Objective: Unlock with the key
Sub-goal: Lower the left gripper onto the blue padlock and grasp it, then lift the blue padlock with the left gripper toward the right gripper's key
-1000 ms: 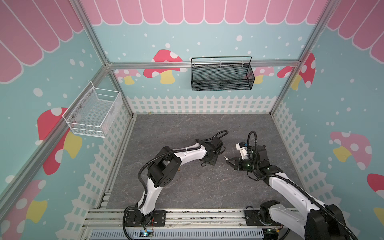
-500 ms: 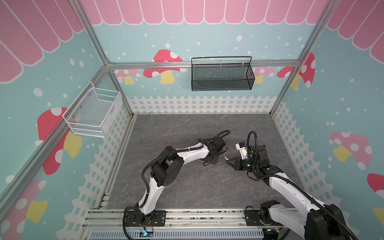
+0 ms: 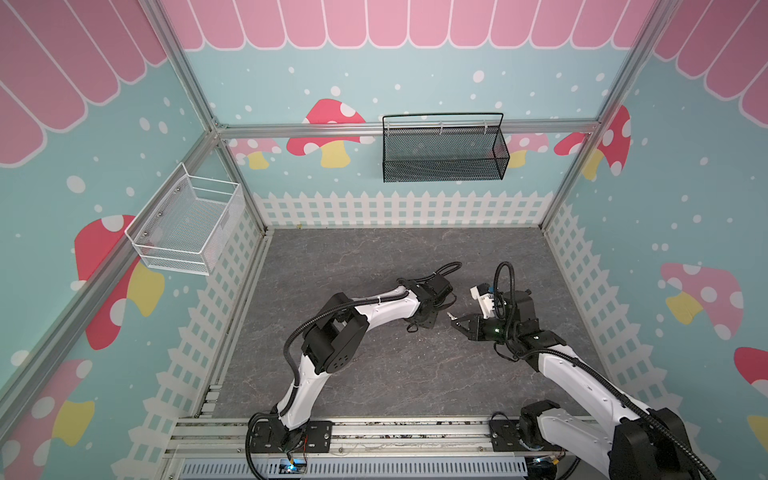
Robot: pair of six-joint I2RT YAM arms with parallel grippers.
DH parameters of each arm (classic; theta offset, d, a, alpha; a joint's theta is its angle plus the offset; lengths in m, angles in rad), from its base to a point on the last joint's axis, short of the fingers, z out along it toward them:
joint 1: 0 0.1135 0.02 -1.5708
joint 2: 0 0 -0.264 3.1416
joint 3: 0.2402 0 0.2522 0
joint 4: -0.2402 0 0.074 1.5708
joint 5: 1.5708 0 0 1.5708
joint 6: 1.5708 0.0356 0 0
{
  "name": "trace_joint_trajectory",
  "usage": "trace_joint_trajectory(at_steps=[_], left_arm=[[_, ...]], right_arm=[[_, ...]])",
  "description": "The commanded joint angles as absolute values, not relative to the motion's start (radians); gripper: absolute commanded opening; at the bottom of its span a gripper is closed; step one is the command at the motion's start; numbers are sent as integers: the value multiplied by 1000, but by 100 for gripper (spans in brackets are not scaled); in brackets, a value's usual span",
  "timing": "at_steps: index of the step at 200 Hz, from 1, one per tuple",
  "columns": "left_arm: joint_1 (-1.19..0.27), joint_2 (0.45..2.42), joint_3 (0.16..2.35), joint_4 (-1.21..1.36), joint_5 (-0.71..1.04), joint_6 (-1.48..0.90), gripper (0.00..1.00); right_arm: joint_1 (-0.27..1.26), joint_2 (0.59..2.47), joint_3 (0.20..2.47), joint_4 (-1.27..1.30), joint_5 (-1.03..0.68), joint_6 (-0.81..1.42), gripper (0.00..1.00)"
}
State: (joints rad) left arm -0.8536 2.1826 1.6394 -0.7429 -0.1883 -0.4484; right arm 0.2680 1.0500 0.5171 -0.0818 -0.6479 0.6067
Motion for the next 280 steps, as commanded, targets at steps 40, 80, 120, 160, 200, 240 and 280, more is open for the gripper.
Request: trace_joint_trajectory(at_steps=[40, 80, 120, 160, 200, 240, 280], left_arm=[[-853, 2154, 1654, -815, -238, -520, 8], [-840, 1986, 1614, -776, -237, -788, 0], [-830, 1774, 1417, -582, -165, -1093, 0], [-853, 1626, 1251, -432, -167, -1322, 0], [-875, 1558, 1208, -415, -207, -1401, 0], [-882, 1527, 1185, -411, -248, -1440, 0], [-882, 1522, 1174, -405, -254, -1459, 0]], right_arm=[[264, 1031, 537, -124, -638, 589, 0], [332, 1028, 560, -171, -492, 599, 0], [537, 1000, 509, -38, -273, 733, 0], [701, 1044, 492, 127, -103, 831, 0], [760, 1087, 498, 236, -23, 895, 0], [794, 1115, 507, 261, 0, 905, 0], [804, 1111, 509, 281, 10, 909, 0]])
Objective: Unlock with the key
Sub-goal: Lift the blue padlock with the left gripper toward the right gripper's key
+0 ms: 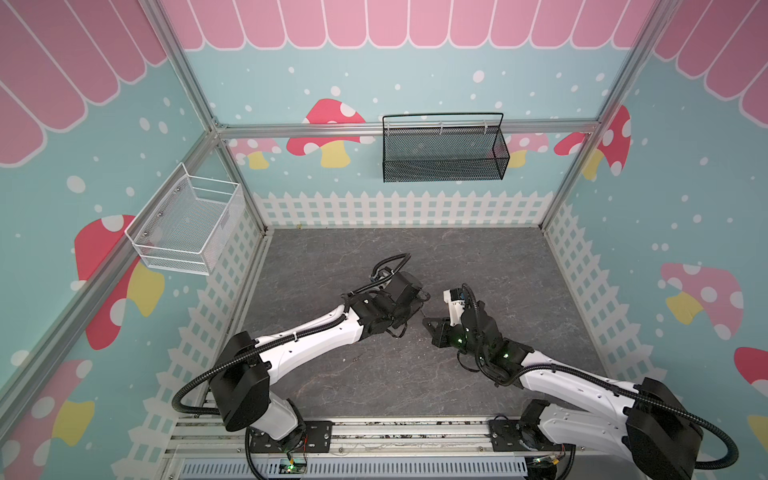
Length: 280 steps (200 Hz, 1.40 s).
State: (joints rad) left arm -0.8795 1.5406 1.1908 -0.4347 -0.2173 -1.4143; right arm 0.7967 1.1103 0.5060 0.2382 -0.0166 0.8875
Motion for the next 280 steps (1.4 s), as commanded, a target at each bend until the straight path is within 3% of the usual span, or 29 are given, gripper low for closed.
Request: trace_joint_trajectory(at_steps=[1, 280], left_arm=[[-882, 1522, 1174, -404, -254, -1459, 0], [-918, 1499, 1144, -365, -287, -1502, 0]], right_arm=[[804, 1111, 509, 283, 9, 908, 0], [822, 1186, 582, 266, 43, 960, 0]])
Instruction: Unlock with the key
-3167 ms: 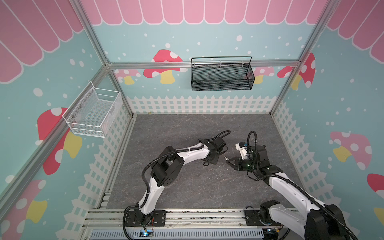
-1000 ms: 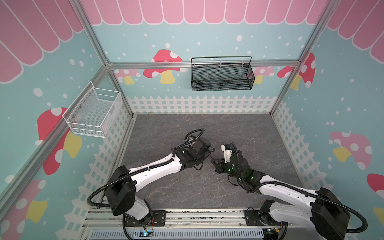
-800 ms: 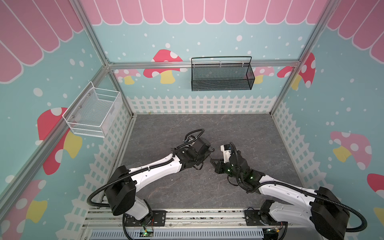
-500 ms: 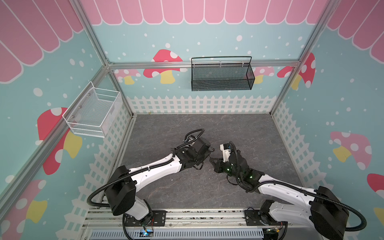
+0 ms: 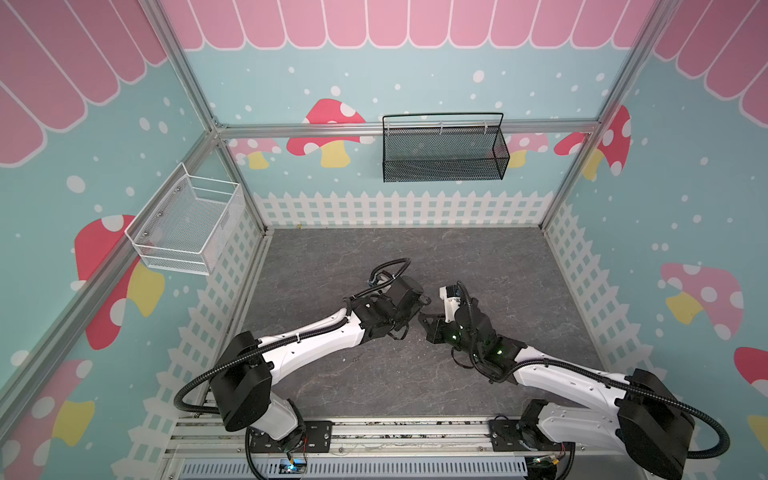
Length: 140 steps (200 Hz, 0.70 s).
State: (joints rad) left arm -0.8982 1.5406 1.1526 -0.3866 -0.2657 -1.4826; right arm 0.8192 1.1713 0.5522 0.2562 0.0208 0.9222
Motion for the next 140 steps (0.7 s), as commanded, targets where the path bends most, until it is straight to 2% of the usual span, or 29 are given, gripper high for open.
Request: trace_joint_trajectory(at_steps=[1, 24, 48, 71, 140], left_arm=[[-919, 1499, 1144, -365, -289, -1503, 0], [-936, 1505, 1144, -372, -307, -1507, 0], [-968, 1504, 1155, -399, -362, -1510, 0], [-990, 1510, 1179, -430, -368, -1489, 0], [-1002, 1526, 1201, -503, -339, -1457, 0]], right_arm=[[822, 1187, 582, 268, 42, 963, 0], [822, 1196, 604, 281, 9, 1000, 0], [822, 1188, 634, 256, 61, 1038, 0], [822, 1188, 656, 268, 117, 1001, 0], [827, 1177, 687, 406, 68, 926, 0]])
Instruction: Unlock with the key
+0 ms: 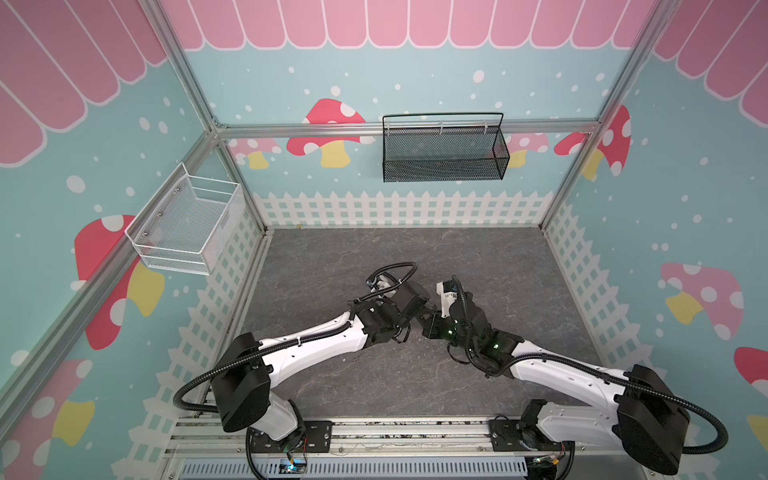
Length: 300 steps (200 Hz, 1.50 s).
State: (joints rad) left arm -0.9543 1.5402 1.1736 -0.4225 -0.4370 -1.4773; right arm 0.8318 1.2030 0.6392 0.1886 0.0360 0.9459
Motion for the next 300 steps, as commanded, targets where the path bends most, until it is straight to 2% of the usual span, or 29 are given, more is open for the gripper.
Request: trace_joint_trajectory(at_steps=[1, 38, 73, 95, 117, 138, 179, 210, 270, 300], left_arm=[[-1001, 1526, 1200, -503, -338, -1457, 0], [-1006, 1498, 1161, -443, -245, -1477, 0], [-1038, 1449, 1156, -460, -305, -1515, 0], [-1036, 1425, 1102, -339, -244, -1529, 0], [-1035, 1391, 1105, -352, -256, -1497, 0], [-1035, 1339, 1052, -334, -271, -1539, 0], [-1035, 1253, 933, -147, -282, -1599, 0], [-1035, 1215, 927, -143, -314, -1588, 0], [-1043, 1216, 897, -90, -386, -1624, 0], [-1037, 1221, 916, -100, -398, -1586, 0]], right_arm=[[827, 1176, 689, 403, 67, 928, 0], [827, 1180, 738, 363, 63, 911, 0], [829, 1191, 744, 386, 90, 910, 0], [828, 1213, 741, 430, 40, 893, 0], [815, 1212, 732, 469, -61, 903, 0], [800, 1167, 678, 565, -165, 1010, 0], [772, 1150, 601, 756, -317, 1272, 0], [771, 1134, 531, 840, -298, 1403, 0], [775, 1136, 489, 889, -248, 1497, 0], [774, 1127, 501, 871, -236, 1446, 0]])
